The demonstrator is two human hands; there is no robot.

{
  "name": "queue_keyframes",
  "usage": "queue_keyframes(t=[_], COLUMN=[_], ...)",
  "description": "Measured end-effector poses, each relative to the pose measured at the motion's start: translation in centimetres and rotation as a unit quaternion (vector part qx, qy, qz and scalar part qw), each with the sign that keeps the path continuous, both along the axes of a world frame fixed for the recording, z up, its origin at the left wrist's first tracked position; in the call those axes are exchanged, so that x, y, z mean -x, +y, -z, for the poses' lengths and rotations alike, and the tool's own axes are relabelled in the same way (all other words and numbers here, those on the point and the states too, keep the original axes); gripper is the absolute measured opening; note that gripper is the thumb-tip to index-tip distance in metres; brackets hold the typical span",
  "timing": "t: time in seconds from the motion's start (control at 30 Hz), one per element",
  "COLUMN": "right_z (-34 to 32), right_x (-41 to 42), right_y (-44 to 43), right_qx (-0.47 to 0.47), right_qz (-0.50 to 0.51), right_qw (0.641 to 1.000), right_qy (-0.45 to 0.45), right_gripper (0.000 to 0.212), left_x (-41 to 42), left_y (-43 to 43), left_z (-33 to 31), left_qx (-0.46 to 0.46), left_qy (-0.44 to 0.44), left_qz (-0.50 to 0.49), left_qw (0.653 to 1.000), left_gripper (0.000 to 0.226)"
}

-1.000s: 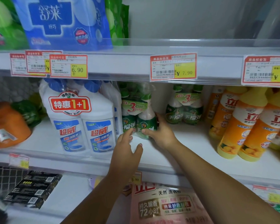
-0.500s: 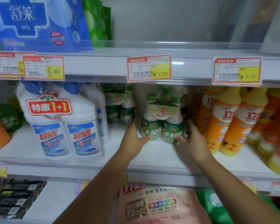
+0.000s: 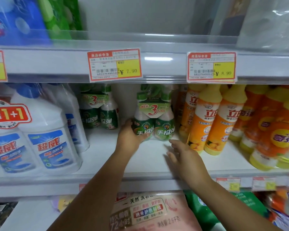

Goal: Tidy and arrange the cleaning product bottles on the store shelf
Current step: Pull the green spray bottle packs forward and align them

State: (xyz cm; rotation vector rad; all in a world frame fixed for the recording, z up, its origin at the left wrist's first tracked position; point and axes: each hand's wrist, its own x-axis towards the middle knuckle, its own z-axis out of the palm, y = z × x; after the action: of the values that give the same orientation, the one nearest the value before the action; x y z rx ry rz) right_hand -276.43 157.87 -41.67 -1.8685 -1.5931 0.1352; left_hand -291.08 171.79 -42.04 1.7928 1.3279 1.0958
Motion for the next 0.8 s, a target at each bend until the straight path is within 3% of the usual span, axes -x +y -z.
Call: queue_keyframes(t=[0.3, 0.53, 0.8], right_z=[0.3, 0.3, -1.2], right_x=[-0.1, 0.3, 8.4], right_y=[0.4, 0.5, 7.5], right_qx=[-0.004, -0.005, 0.015], right_qz=[-0.001, -0.006, -0.142], right_qw=[1.000, 1.000, 0.986], right_qy=[-0.007, 0.006, 0.087], right_gripper=[0.042, 0.042, 0.049], left_x=[-1.3, 1.1, 9.4], left_y=[0.7, -0.6, -5.5], left_z=[0.1, -0.7, -1.7], left_qx=[-0.019, 0.063, 0.037], left_qy=[0.013, -0.030, -0.009], left_qz=[-0.008, 0.042, -0.034], left_qw=[1.000, 0.997, 0.999], left_gripper=[0.068, 0.077, 0.058])
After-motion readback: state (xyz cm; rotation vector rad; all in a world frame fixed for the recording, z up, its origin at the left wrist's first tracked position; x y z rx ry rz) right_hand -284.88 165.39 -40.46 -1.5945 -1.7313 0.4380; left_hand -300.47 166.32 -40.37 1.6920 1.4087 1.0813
